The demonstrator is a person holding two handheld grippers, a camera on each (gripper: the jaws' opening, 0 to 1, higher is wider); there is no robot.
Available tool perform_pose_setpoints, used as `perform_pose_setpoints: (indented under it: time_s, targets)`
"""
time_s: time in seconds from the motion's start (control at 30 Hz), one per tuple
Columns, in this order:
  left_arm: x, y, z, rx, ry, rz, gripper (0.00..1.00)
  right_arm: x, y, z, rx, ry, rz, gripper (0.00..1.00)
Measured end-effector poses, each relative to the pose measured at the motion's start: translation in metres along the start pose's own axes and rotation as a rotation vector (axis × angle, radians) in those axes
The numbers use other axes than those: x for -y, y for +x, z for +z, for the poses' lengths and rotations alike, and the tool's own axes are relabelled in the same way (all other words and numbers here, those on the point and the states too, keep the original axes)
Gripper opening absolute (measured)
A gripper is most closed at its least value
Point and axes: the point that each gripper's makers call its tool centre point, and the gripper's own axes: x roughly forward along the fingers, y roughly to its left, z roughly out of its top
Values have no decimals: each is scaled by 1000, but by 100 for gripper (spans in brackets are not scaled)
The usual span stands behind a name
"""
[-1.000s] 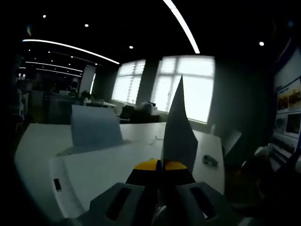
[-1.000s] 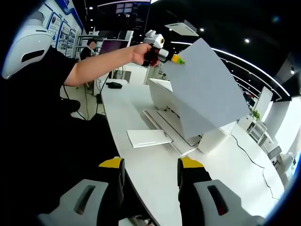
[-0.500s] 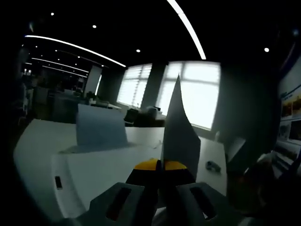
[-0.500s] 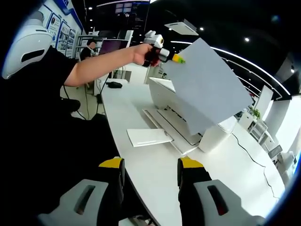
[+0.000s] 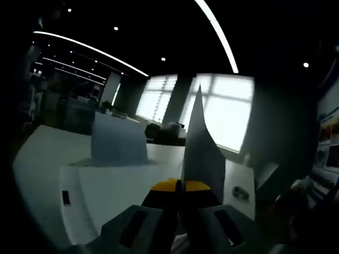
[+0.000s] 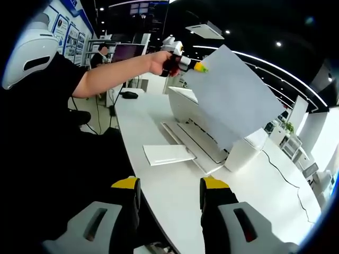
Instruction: Remove the paper from the printer output slot and place it on top of the printer
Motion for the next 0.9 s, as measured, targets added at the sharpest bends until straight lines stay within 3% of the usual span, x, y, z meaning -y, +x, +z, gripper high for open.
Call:
perform_pose_setpoints:
  time_s: [0.9]
  targets:
    - [-10, 4, 10, 57, -55, 29, 5, 2, -2, -1, -1, 2, -3, 40]
